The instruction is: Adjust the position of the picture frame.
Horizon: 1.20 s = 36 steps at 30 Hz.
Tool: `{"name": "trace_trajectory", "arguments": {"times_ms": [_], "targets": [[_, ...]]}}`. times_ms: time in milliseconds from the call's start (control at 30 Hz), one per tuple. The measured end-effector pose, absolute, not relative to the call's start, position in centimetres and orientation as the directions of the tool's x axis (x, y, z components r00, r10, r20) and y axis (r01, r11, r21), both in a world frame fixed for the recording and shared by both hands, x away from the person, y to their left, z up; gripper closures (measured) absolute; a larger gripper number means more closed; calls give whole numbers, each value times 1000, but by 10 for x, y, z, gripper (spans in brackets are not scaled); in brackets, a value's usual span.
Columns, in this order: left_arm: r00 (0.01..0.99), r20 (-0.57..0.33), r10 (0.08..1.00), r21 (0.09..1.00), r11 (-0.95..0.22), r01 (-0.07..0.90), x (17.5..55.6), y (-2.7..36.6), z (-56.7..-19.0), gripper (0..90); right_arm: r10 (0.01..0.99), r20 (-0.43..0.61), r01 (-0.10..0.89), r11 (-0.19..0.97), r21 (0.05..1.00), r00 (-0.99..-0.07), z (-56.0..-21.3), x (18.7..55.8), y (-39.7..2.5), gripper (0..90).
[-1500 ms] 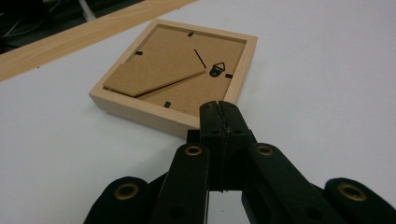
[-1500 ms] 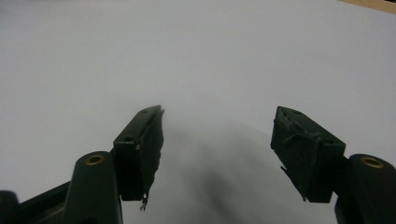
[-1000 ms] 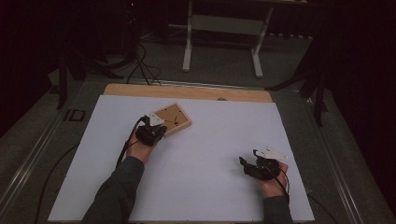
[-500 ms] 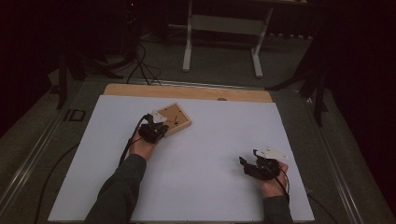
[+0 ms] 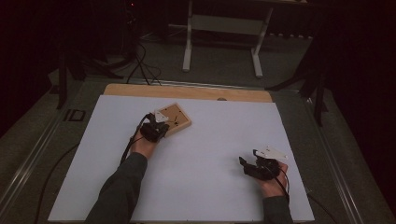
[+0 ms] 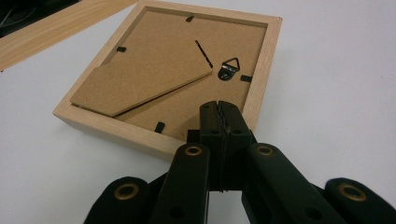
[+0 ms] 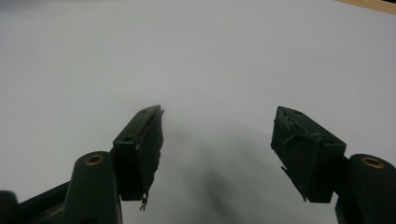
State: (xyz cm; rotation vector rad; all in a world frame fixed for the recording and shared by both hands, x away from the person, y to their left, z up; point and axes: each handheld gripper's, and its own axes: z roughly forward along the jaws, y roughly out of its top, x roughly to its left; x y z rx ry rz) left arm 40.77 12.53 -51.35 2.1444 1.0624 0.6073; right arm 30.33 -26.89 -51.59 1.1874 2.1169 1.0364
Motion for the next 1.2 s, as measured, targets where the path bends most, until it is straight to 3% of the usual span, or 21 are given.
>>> {"name": "trace_trajectory", "arguments": {"times_ms": [1200], "targets": [[601,92,794,738,-460,495,396,110,-514,897,862,-58,490,340,803,-504,-517,304,-267,329]]}}
